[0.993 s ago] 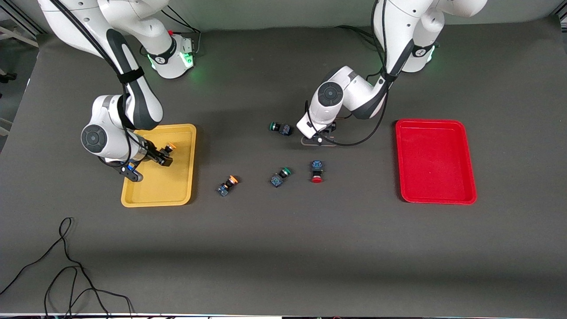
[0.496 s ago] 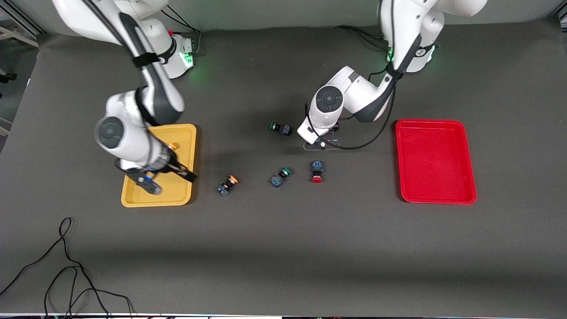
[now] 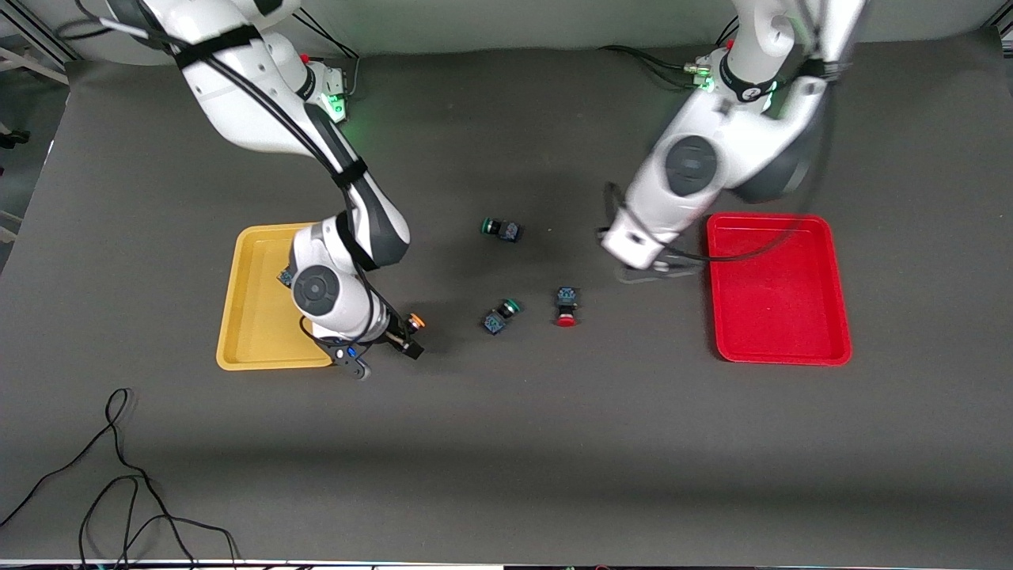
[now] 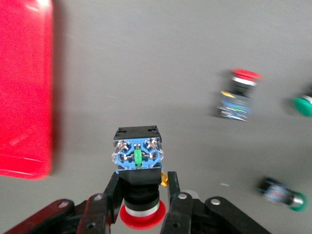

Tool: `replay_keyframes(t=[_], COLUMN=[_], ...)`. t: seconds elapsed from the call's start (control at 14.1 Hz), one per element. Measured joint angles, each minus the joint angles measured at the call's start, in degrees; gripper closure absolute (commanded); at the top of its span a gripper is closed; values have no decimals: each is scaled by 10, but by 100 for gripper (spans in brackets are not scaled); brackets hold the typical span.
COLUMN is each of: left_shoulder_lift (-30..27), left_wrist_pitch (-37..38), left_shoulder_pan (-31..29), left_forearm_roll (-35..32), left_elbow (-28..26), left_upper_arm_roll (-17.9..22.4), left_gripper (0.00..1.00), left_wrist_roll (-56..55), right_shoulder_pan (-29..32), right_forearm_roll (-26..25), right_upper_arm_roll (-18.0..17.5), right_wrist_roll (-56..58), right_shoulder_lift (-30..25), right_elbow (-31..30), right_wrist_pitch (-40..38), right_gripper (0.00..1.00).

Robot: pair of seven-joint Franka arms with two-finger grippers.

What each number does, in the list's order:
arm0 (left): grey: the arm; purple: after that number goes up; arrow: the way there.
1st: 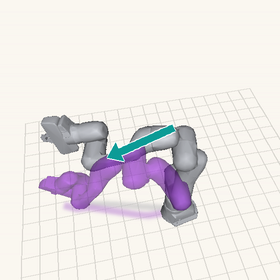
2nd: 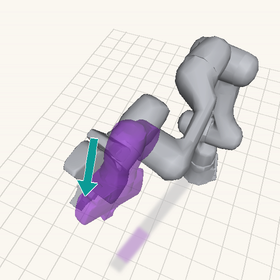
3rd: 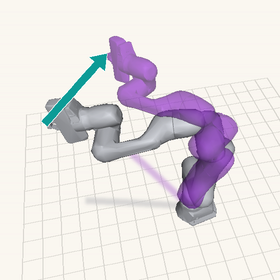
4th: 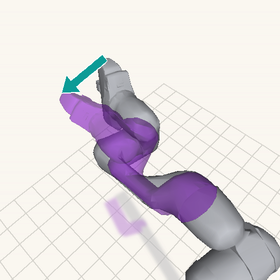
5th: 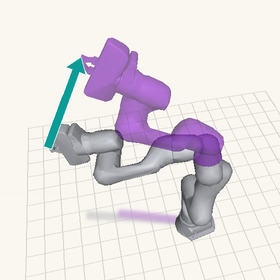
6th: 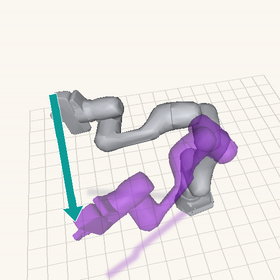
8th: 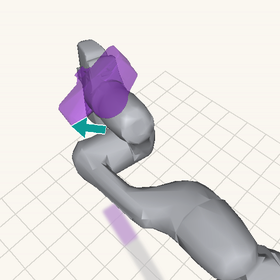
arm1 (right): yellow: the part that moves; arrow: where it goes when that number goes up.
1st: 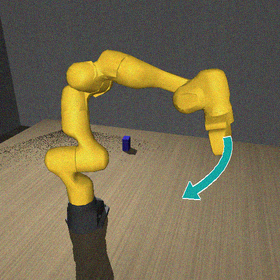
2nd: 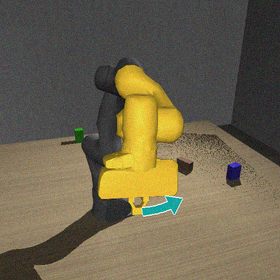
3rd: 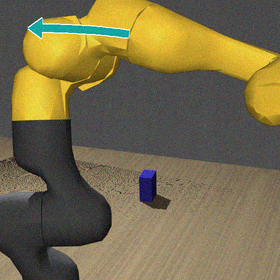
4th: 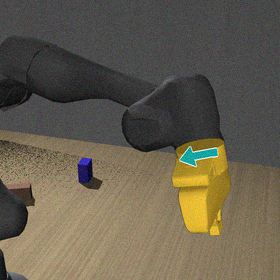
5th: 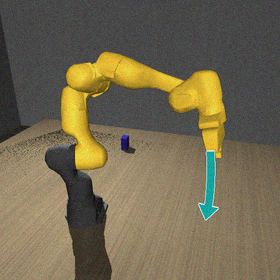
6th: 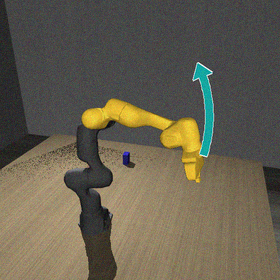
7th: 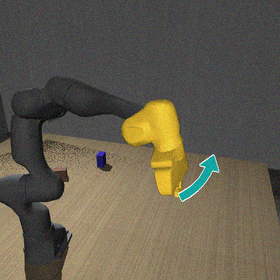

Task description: Place red and yellow buttons in trays

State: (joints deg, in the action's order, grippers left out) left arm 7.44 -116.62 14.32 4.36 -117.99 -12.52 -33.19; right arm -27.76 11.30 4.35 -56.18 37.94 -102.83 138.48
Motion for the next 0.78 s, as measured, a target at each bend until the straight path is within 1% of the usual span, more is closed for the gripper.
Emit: replay_keyframes(t=[0.07,0.14,0.28,0.35,0.5,0.57,0.71,0.78], left_shoulder_lift=[-21,-40,-60,-59,-37,-15,44,73], left_wrist_pitch=[-1,-7,-43,-72,-152,-194,-271,-300], left_shoulder_pan=[-39,-78,-153,-186,-236,-246,-249,-249], left_forearm_roll=[-3,-10,-38,-48,-63,-74,-88,-90], left_elbow=[-31,-62,-112,-131,-165,-176,-185,-184], left_upper_arm_roll=[2,3,5,5,6,6,3,1], left_gripper=[97,97,96,95,92,91,79,52], left_wrist_roll=[45,92,177,214,268,277,278,278], right_shoulder_pan=[-1,-2,-1,-1,5,13,51,75], right_forearm_roll=[0,0,0,0,0,0,0,0], right_upper_arm_roll=[0,0,1,3,7,10,15,22], right_wrist_roll=[0,0,-1,-1,3,17,85,135], right_shoulder_lift=[7,9,5,-1,-23,-39,-81,-104], right_elbow=[0,0,2,2,5,7,11,11], right_wrist_pitch=[10,14,14,9,-25,-55,-138,-175], right_gripper=[84,98,100,100,100,100,100,100])
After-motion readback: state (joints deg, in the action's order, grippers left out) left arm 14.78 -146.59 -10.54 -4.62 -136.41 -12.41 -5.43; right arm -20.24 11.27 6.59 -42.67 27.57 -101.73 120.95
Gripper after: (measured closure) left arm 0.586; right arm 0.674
